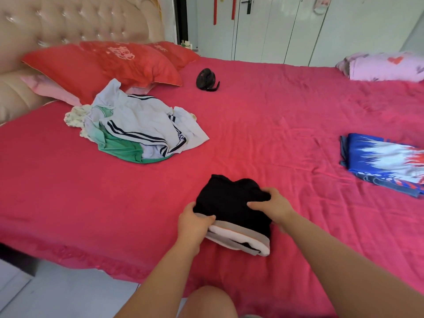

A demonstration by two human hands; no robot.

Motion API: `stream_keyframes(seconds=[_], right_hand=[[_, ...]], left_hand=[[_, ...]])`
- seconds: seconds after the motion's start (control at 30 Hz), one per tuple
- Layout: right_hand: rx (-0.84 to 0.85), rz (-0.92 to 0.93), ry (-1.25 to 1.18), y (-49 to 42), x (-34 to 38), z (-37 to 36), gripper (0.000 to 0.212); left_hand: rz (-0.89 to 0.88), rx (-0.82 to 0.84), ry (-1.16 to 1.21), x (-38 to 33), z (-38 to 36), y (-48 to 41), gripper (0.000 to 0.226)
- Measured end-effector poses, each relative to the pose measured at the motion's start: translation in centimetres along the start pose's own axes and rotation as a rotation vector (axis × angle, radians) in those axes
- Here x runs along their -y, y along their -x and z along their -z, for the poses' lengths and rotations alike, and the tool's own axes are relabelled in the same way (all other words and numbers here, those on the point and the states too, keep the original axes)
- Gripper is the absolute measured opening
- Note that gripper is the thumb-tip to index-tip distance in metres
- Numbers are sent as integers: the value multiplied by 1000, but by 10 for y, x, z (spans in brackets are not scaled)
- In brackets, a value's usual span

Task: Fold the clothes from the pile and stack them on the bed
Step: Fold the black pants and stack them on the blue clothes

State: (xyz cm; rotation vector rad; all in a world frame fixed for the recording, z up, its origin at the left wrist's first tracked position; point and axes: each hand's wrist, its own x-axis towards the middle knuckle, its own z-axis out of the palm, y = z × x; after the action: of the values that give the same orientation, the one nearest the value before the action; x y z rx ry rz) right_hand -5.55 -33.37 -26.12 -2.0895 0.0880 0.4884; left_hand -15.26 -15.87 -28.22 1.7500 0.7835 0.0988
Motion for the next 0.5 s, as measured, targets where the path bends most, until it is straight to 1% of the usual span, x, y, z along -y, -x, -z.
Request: stream_keyframes(seconds=[0.07,0.13,0.2,0.27,0.3,0.33,0.37,0.4,0.43,0.47,0.5], right_hand=[[46,-48,-118,7,-2,4,62],[4,-25,-163,14,-4,11,56],[-118,36,-261,26,-6,25,48],[-291,98,-404,39,-10,42,46],[-395,122,-422,47,-15,49,48],[-474,131,-384,53,-23,55,49],[-513,114,-332,59,-30,60,53],[-490,77,-274,63,-40,64,61],[-416,22,-202,65,-50,68,69],[-330,-34,-119,67,-59,72,70],[-276,-79,-27,70,-67,78,65]], left_hand=[[32,2,139,-4,0,0,64],[-19,-4,189,-14,-5,0,61],[-121,19,213,-34,-13,2,59],[-233,57,229,-60,-24,4,59],[-285,77,225,-72,-31,4,60],[-322,97,208,-81,-40,3,63],[-330,120,175,-87,-50,3,68],[-312,146,131,-89,-59,3,75],[-273,166,76,-88,-68,4,81],[-226,173,18,-84,-76,6,86],[-185,165,-37,-78,-84,10,88]])
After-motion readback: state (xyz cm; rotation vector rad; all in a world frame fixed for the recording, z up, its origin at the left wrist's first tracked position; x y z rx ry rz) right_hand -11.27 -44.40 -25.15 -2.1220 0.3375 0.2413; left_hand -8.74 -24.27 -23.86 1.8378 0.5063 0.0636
